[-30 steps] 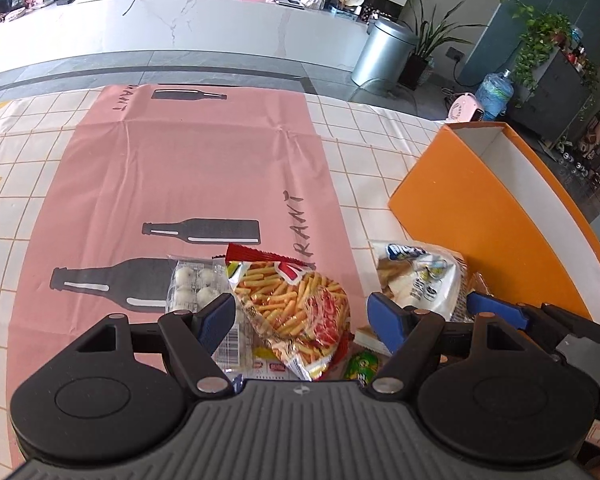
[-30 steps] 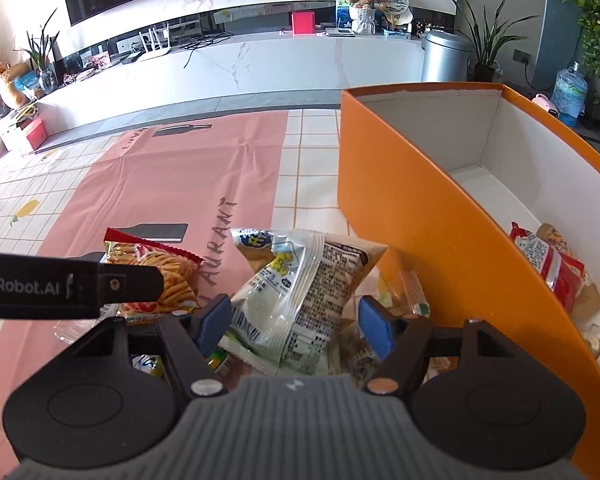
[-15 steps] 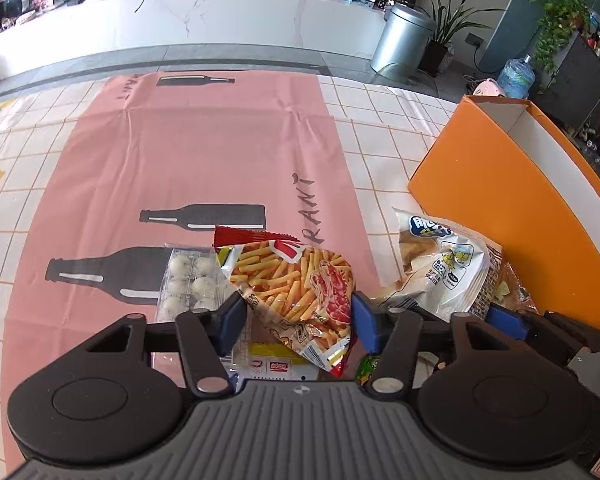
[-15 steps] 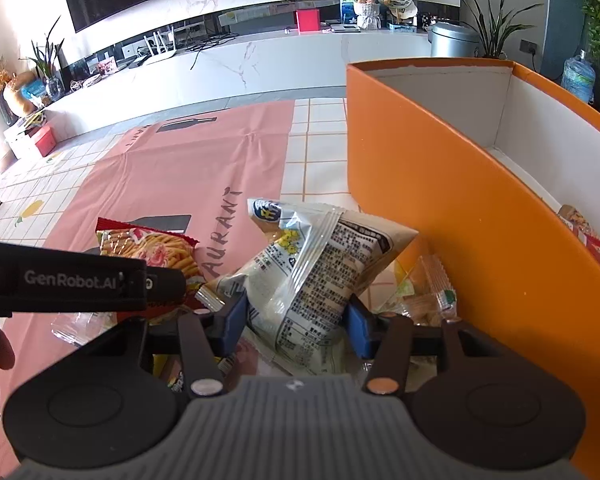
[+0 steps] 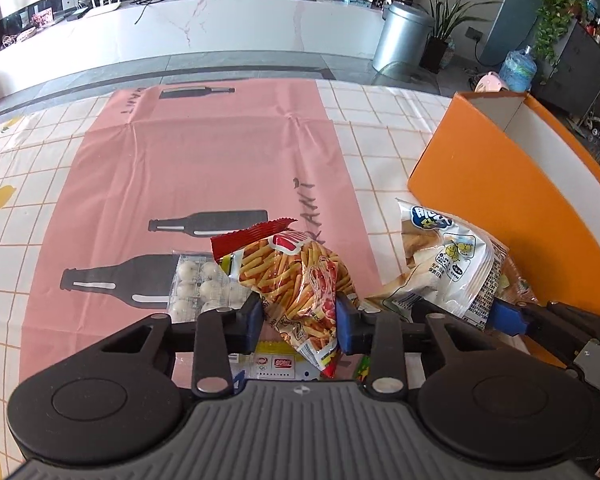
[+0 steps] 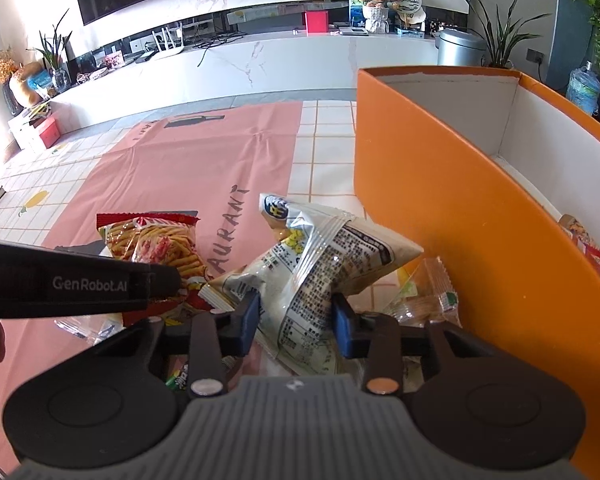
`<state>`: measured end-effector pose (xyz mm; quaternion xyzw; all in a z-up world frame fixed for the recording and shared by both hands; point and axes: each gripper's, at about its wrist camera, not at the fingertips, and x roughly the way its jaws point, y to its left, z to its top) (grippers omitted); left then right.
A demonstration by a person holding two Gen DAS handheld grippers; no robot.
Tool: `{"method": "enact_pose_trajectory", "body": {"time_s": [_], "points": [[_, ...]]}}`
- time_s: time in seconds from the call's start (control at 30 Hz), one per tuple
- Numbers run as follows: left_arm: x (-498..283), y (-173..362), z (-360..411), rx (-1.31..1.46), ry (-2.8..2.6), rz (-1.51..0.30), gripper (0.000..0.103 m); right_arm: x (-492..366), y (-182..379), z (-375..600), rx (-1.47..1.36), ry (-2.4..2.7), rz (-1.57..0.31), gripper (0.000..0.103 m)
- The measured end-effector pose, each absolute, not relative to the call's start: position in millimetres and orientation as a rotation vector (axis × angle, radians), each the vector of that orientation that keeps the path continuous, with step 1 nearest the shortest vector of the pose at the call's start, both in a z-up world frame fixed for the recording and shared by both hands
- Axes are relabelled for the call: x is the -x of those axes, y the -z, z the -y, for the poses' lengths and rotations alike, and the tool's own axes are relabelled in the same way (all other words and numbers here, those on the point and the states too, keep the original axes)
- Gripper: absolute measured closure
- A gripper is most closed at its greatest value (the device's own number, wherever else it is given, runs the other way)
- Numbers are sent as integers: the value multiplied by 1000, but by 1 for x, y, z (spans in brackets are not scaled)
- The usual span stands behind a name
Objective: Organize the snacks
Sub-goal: 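Lift and carry the Mimi bag and white bag over the orange box with both tools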
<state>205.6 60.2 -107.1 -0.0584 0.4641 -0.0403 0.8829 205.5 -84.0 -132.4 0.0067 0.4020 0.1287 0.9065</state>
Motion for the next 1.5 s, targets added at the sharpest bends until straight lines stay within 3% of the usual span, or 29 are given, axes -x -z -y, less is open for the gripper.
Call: {"method": "enact_pose_trajectory", "body": {"time_s": [0.3,0.67,1.03,1.5], "points": [[-185,74,-62,125,78,-919,63,-188,102,85,4,-283,-788,67],[-151,52,-47,83,152,-971,63,-162,64,101,64,-334,-909,67],[-114,49,-27,50,258,-1050,63,-126,61,137,45,-353,-1043,67],[-89,-3,2,19,358,-945,63,-97,8,183,162,-359,-1003,67]]}}
